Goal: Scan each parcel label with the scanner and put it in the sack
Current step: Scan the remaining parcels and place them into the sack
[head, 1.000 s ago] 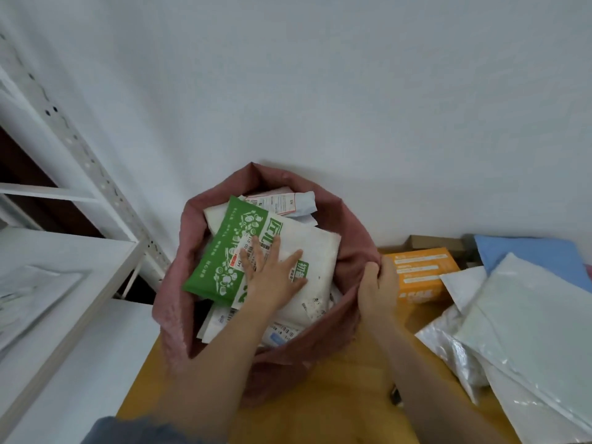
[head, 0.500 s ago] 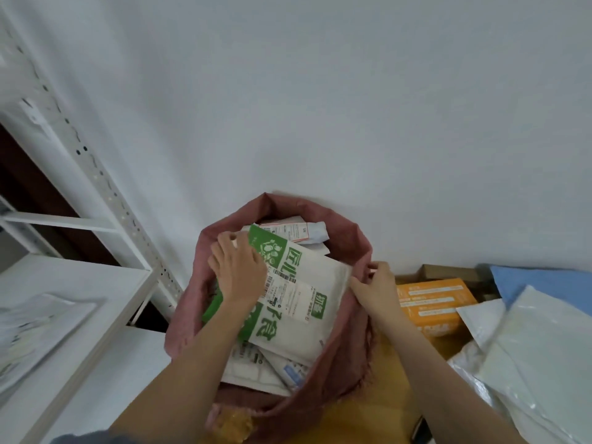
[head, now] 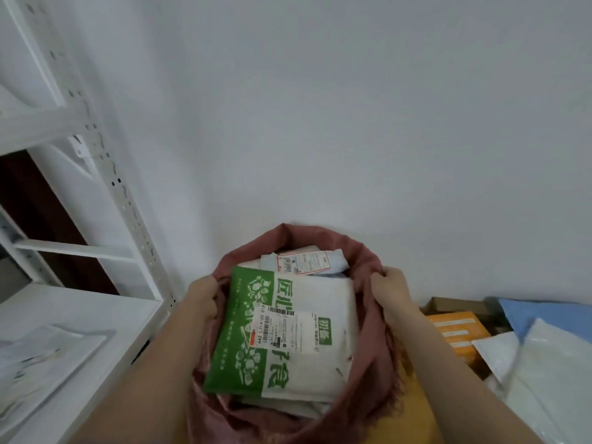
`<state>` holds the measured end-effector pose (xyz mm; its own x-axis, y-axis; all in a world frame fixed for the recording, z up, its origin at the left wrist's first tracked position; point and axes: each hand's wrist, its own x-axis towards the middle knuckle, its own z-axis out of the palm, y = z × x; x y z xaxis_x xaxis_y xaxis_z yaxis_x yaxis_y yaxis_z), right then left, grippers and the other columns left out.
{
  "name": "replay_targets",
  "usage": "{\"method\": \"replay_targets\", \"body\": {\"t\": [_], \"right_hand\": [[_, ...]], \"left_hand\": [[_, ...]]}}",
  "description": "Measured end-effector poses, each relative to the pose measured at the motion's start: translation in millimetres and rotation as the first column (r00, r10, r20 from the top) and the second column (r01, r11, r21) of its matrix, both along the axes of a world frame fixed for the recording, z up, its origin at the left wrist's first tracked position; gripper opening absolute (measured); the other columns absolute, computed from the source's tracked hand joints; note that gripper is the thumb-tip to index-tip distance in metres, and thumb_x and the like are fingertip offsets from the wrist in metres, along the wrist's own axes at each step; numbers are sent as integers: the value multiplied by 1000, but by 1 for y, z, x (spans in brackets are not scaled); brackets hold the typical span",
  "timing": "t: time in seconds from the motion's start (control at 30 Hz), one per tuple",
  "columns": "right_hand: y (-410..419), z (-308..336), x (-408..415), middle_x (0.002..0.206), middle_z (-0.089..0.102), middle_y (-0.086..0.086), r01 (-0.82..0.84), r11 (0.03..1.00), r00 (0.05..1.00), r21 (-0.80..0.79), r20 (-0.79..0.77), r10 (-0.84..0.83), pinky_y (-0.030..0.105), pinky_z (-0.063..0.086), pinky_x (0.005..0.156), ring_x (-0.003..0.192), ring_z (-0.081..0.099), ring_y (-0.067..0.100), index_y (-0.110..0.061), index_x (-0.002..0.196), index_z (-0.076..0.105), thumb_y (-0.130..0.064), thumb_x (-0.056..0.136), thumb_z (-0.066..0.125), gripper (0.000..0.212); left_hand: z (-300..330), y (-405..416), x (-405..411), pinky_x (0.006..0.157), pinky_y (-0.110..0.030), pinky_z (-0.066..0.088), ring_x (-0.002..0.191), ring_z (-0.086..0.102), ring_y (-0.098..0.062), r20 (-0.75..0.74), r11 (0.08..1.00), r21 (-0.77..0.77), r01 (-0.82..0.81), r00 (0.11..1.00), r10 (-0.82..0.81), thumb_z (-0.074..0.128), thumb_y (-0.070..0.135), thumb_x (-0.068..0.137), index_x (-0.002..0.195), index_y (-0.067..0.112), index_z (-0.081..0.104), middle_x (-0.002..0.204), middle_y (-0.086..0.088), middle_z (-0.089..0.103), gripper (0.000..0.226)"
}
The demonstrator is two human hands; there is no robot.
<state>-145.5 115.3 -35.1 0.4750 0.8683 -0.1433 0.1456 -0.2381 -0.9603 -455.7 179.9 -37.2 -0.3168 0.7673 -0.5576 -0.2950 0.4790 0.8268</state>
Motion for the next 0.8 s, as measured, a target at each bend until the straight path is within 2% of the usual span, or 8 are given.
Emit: {"method": "replay_targets", "body": {"t": [0.07,0.17,0.23,0.3,0.4,0.57,0.67,0.8], "right_hand": [[9,39,-3,56,54,5,29,987,999,155,23,-33,18,31,38,49,45,13,-1,68,63,0,90,39,33],[16,93,-5,81,66,13,53,925,997,376,29,-68,25,41,54,68,52,17,-2,89,71,3,89,37,34],[14,120,-1,94,71,19,88,854,995,514,-2,-102,30,45,57,69,53,10,-1,93,71,4,87,36,36],[11,136,6,78,68,9,127,785,990,606,-34,-135,24,45,52,57,47,2,-7,90,72,2,84,35,39],[11,135,14,66,51,-5,128,804,988,581,-10,-151,14,36,45,47,39,0,-16,87,71,-1,86,36,39],[20,103,18,75,49,6,141,915,990,378,-81,-119,30,36,59,69,45,18,14,87,63,-8,94,48,28],[21,125,26,84,65,0,226,824,974,519,-102,-203,27,48,70,77,59,12,-7,89,72,-8,92,46,26],[19,139,34,89,66,-17,273,755,962,596,-151,-228,6,48,76,82,60,-5,-25,101,71,2,85,36,47]], "left_hand": [[38,7,0,33,-21,45,40,54,-17,125,994,100,-44,992,31,36,-3,98,73,2,55,55,-11,57,32],[97,8,7,32,-22,45,33,55,-16,143,965,263,-7,989,-32,31,-1,97,49,1,62,44,-12,56,58],[121,10,6,43,-27,47,48,56,-20,107,930,368,-15,994,-26,29,2,99,56,0,58,43,-11,56,52],[130,13,-1,44,-23,46,52,53,-16,162,906,417,-76,987,9,30,6,100,68,3,50,55,-10,55,37],[119,13,-5,40,-19,43,48,49,-11,265,922,349,-167,962,74,31,4,95,65,7,42,57,-4,49,32],[110,9,-3,51,-22,52,53,61,-13,140,949,314,-8,989,-38,41,8,98,78,4,54,45,-1,60,25],[135,20,-8,82,-36,54,82,64,-20,201,908,411,-81,979,-4,49,18,100,90,8,63,78,-4,66,20],[132,18,-9,68,-36,54,74,63,-17,282,885,420,-201,956,83,56,31,97,93,13,64,87,-1,69,21]]}}
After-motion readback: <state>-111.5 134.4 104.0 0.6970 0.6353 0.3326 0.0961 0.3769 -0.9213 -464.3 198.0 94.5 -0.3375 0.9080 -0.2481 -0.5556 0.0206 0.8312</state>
